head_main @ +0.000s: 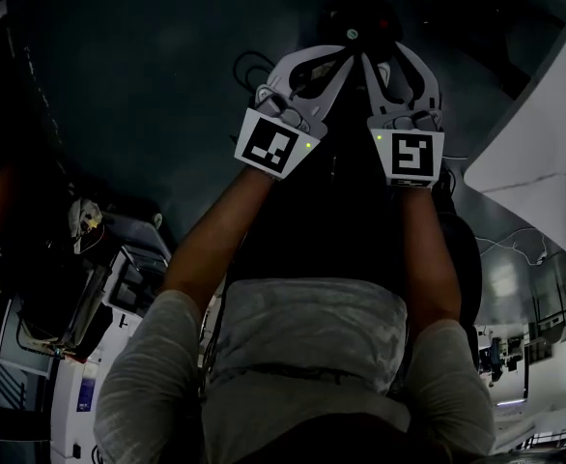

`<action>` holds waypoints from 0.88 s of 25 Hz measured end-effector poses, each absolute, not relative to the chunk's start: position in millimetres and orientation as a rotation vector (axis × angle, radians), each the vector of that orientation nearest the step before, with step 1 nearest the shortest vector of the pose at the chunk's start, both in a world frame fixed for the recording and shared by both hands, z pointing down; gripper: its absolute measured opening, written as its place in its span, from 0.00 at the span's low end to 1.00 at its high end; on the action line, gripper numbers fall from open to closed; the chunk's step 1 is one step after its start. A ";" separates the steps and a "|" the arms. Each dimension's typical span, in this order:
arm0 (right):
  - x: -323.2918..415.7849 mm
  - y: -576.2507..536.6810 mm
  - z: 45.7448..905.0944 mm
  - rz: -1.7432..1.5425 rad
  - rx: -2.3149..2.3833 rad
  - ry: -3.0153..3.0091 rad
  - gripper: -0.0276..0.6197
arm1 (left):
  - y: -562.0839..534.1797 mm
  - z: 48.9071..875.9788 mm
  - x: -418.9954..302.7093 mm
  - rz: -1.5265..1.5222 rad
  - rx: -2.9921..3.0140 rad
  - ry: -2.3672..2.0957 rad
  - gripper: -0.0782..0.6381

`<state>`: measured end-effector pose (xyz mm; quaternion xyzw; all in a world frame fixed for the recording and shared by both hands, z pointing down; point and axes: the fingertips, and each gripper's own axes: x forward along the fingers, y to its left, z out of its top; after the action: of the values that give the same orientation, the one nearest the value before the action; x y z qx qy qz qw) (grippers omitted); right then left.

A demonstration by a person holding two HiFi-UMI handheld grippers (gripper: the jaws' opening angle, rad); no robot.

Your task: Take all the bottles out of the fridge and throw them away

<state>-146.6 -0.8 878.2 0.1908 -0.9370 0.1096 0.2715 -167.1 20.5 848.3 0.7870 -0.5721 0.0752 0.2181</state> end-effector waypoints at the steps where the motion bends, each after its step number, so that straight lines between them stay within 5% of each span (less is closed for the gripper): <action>1: -147.9 -1.6 872.1 0.302 0.516 -2.532 0.27 | 20.3 844.5 -167.8 0.206 2.178 -1.586 0.12; 22: -168.8 -27.3 691.0 0.251 0.499 -2.706 0.12 | -9.9 678.8 -186.2 0.103 2.252 -1.627 0.12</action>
<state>-168.8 -27.3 691.0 0.1774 -0.9619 0.0891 0.1879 -186.2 -9.9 678.8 0.7968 -0.5758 0.0364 0.1795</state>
